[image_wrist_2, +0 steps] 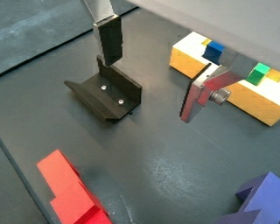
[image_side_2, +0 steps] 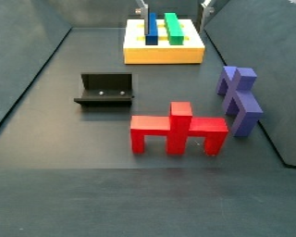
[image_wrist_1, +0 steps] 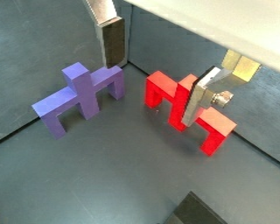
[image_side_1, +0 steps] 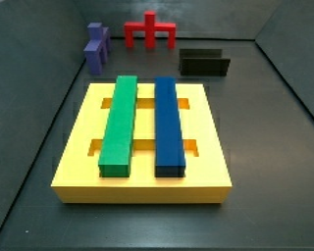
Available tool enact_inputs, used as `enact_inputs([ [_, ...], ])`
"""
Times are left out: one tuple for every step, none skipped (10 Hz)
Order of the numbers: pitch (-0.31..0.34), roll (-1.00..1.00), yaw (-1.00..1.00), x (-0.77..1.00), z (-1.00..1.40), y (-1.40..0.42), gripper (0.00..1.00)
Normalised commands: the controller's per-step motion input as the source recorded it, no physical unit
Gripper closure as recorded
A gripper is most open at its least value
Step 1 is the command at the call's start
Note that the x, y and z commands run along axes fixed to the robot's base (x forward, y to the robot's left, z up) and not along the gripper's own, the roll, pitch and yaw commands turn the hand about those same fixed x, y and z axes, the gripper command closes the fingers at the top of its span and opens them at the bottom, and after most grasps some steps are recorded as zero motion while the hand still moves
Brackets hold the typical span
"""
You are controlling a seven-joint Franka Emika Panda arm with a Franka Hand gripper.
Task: Pick up the purple object. Move up. Move to above the board. Insert the purple object.
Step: Pick up the purple object.
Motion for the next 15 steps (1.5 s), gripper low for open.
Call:
enact_inputs([
  [0.0, 0.0, 0.0, 0.0, -0.02, 0.0, 0.0],
  [0.0, 0.0, 0.0, 0.0, 0.0, 0.0, 0.0],
  [-0.014, -0.04, 0.0, 0.0, 0.0, 0.0, 0.0],
  [0.0, -0.02, 0.0, 0.0, 0.0, 0.0, 0.0],
  [0.0, -0.01, 0.0, 0.0, 0.0, 0.0, 0.0],
  [0.0, 0.0, 0.0, -0.03, 0.0, 0.0, 0.0],
  [-0.009, 0.0, -0.33, -0.38, 0.0, 0.06, 0.0],
  [-0.04, 0.0, -0.46, -0.54, -0.03, 0.11, 0.0],
  [-0.05, 0.0, -0.62, -0.49, -0.03, 0.04, 0.0],
  [-0.067, 0.0, -0.7, -0.4, -0.01, 0.01, 0.0],
  [-0.05, 0.0, -0.81, -0.4, -0.02, 0.02, 0.0],
  [-0.051, 0.0, -0.9, -0.29, -0.03, 0.0, 0.0],
  [-0.04, 0.0, -0.99, -0.15, -0.02, 0.0, 0.0],
  [-0.033, 0.0, -1.0, -0.1, -0.02, 0.0, 0.0],
  [-0.02, 0.0, -1.0, -0.07, -0.01, 0.0, 0.0],
])
